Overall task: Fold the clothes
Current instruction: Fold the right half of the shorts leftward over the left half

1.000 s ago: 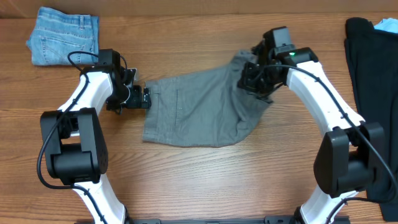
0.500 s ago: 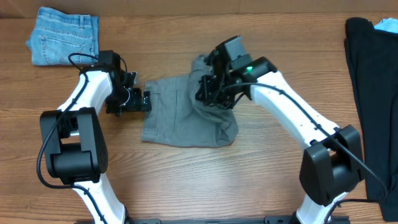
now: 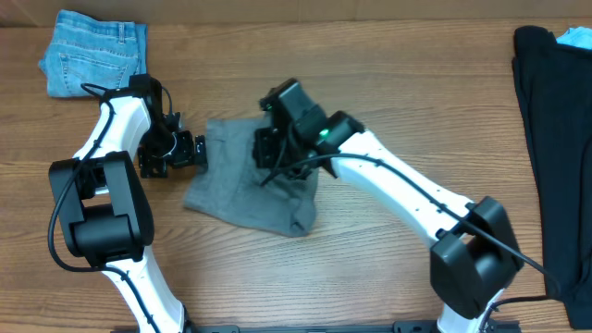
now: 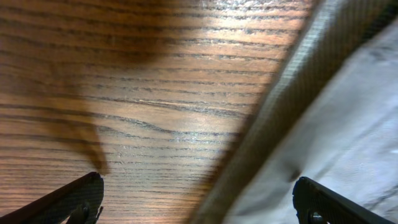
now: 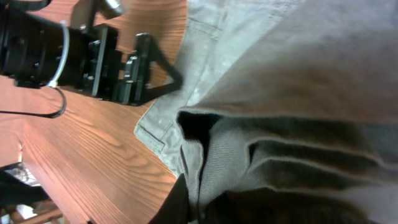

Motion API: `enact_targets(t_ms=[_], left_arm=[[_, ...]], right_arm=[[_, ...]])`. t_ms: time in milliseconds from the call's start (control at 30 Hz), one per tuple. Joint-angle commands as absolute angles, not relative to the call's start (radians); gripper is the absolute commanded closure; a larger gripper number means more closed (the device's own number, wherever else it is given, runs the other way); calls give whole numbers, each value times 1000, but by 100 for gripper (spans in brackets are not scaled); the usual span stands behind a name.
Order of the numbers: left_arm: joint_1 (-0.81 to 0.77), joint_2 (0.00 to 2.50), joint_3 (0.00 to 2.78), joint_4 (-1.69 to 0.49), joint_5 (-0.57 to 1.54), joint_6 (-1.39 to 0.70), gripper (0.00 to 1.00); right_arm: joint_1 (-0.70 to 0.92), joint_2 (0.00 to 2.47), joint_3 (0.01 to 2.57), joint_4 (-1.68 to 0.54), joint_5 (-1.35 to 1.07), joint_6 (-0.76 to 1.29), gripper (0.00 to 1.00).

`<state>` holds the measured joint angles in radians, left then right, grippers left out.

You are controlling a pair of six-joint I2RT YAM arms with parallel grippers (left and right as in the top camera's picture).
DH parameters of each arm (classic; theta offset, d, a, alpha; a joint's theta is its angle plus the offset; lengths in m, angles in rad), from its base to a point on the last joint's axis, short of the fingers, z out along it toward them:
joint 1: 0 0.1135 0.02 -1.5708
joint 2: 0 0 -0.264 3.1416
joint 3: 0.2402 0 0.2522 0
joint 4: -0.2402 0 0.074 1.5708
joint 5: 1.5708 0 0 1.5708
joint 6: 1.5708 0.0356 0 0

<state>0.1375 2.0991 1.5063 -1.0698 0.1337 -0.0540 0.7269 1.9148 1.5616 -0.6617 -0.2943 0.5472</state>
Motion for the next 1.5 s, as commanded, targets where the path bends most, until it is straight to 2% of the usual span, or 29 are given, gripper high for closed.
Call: enact_targets(t_ms=[0,33,67,133,200,233,300,367,433,567,667,833,933,1067,1133,1400,1433,1467], left_arm=[[137,2113,1530,-1079,122,-75,0],[138,2113,1530,-1082,122,-75,0],[137,2113,1530,-1085,120,-75,0],[138,2113,1530,-1087,119,-75,0],[137,2113,1530,-1091,109,-75,0],[138,2113,1530,-1095,95,-75,0],[138,2113,1530,-1105,65,-76,0],[138,2113,1530,-1107,63,-84,0],[138,2113,1530,-1107,63,-86,0],[129,2111,1548,-1148,108,-86,0],[80,2102,1569,-1180,124,-83,0],[43,2045,1576,-1183,49,-148,0],[66,2040,1575,-1216,15,-158,0],[93,2040,1576,-1229,15,-157,0],[100,2040,1576,-1234,15,-157,0],[100,2040,1575,-1234,15,-154,0],[100,2040,1575,-1233,15,-154,0],[100,2040,1575,-1234,15,-154,0]], right_arm=[[779,1990,1568,-587,-281,585,91],[789,2007,1568,-566,-281,584,89],[800,2027,1568,-542,-280,573,76],[802,2032,1568,-539,-270,572,62],[797,2030,1576,-540,-263,545,39],[789,2029,1588,-554,-263,522,23],[741,2010,1652,-638,-262,481,10],[660,1974,1747,-766,-263,444,8],[568,1942,1856,-905,-264,383,0],[437,1936,1910,-997,-281,343,0],[420,1976,1868,-994,-375,343,0],[470,2124,1864,-973,-582,344,5],[524,2176,1864,-970,-585,344,5],[585,2209,1864,-949,-548,371,11],[606,2230,1864,-931,-548,371,24],[611,2237,1864,-869,-464,371,24],[617,2237,1864,-846,-463,371,39],[618,2237,1864,-815,-445,397,69]])
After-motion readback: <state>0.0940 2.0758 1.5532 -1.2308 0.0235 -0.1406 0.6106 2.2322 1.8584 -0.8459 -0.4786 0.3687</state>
